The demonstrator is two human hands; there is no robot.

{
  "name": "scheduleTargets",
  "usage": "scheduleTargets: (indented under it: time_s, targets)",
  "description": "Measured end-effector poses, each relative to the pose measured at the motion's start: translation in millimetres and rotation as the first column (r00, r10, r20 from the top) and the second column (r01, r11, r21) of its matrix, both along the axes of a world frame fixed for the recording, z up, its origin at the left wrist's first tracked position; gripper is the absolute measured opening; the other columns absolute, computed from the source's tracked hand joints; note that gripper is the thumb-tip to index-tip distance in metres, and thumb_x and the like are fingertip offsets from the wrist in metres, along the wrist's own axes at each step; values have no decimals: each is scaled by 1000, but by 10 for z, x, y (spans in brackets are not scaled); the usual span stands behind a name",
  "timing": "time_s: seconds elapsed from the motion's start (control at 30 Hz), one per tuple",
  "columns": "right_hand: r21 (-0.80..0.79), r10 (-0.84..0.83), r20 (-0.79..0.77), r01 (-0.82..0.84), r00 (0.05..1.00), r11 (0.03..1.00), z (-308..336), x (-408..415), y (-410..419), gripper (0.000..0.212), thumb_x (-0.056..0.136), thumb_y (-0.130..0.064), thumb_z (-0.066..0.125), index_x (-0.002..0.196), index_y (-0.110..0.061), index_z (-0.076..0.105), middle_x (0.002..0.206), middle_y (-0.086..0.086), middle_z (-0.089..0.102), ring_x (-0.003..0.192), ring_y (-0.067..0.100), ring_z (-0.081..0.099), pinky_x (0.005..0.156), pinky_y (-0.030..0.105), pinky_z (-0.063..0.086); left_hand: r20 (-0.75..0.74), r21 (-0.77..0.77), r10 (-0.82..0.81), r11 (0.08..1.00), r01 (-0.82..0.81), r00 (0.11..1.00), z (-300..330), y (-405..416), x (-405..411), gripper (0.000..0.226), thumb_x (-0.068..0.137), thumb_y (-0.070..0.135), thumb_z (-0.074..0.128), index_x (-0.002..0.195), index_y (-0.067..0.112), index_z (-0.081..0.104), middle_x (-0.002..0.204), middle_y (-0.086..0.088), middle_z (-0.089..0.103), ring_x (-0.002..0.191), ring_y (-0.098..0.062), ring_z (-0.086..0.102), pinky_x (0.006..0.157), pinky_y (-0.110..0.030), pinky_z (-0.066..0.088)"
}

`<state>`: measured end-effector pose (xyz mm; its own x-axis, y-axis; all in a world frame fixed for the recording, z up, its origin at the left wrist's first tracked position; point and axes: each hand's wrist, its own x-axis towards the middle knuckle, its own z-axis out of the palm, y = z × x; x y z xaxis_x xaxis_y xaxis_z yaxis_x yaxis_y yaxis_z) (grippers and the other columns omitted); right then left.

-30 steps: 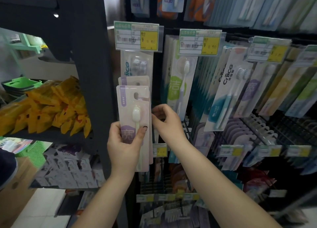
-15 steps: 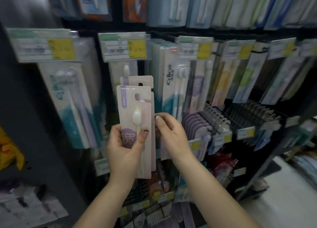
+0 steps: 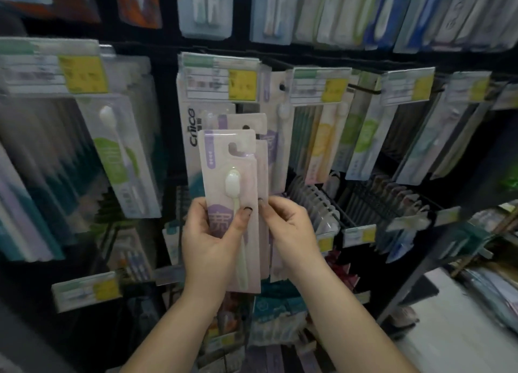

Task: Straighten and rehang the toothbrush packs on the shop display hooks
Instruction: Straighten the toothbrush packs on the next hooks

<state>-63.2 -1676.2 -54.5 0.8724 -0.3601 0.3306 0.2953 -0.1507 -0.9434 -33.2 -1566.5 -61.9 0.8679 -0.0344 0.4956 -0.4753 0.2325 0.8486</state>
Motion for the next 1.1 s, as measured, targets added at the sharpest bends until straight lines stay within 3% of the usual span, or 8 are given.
scheduleTargets:
  time_s: [0.1, 0.17, 0.3, 0.4, 0.5, 0.7, 0.83, 1.1]
  targets:
    - [9, 29, -3, -29, 1000, 1000, -4, 5, -196, 21, 93, -11, 51, 81, -18, 66, 58, -18, 62, 55, -8, 54, 53, 7, 38, 22, -6, 19, 1000, -19, 1000, -27, -129, 7, 27, 74, 29, 74, 80, 20, 49, 70, 18, 60, 64, 2, 56, 61, -12, 47]
    - [13, 37, -1, -37, 999, 999, -11, 19, -286, 21, 93, -13, 52, 78, -17, 66, 62, -14, 63, 62, -2, 56, 59, 14, 43, 31, -20, 50, 999, -49, 998, -50, -194, 0, 20, 73, 26, 67, 79, 20, 48, 68, 20, 59, 63, 3, 55, 61, -12, 46]
    - [28, 25, 40, -26, 999, 999, -23, 41, -411, 36, 86, -29, 56, 76, 5, 59, 73, 17, 55, 72, 23, 51, 67, 39, 41, 19, -84, 129, 988, -127, 991, -90, -278, -22, 17, 75, 25, 62, 80, 19, 46, 65, 23, 57, 61, 6, 53, 61, -10, 45]
    - [24, 41, 40, -42, 998, 999, -34, 20, -516, 25, 91, -21, 55, 78, -3, 65, 78, 22, 60, 77, 25, 55, 73, 44, 47, 12, -102, 188, 977, -186, 982, -97, -329, -68, 26, 78, 27, 69, 77, 19, 45, 63, 22, 57, 60, 5, 53, 59, -10, 45]
    - [7, 65, 30, -65, 997, 998, -63, -4, -596, 29, 93, -20, 53, 82, 6, 62, 79, 25, 58, 76, 23, 52, 73, 39, 42, 4, -101, 242, 965, -240, 970, -127, -351, -99, 29, 76, 29, 71, 74, 22, 44, 62, 19, 56, 59, 3, 51, 58, -14, 46]
    - [77, -34, -20, 35, 999, 996, -110, -65, -729, 22, 93, -20, 52, 77, -19, 67, 77, 3, 67, 75, 18, 61, 73, 41, 51, -30, -83, 303, 949, -304, 953, -181, -304, -76, 32, 68, 44, 74, 76, 27, 49, 70, 17, 59, 67, -4, 57, 65, -22, 52]
    - [198, -204, -37, 207, 978, 958, -183, -89, -821, 27, 95, -25, 49, 74, -18, 64, 71, 0, 65, 69, 20, 59, 67, 35, 47, -40, -73, 314, 946, -317, 948, -163, -264, -56, 26, 64, 40, 68, 77, 27, 50, 71, 17, 60, 67, 1, 57, 64, -17, 51]
    - [176, -351, -34, 351, 936, 920, -184, -18, -966, 31, 97, -22, 46, 69, -17, 57, 62, -10, 58, 60, 8, 52, 60, 26, 42, -5, -43, 298, 954, -298, 955, -135, -252, 22, 24, 66, 38, 67, 81, 28, 51, 79, 11, 60, 68, 4, 57, 63, -12, 48]
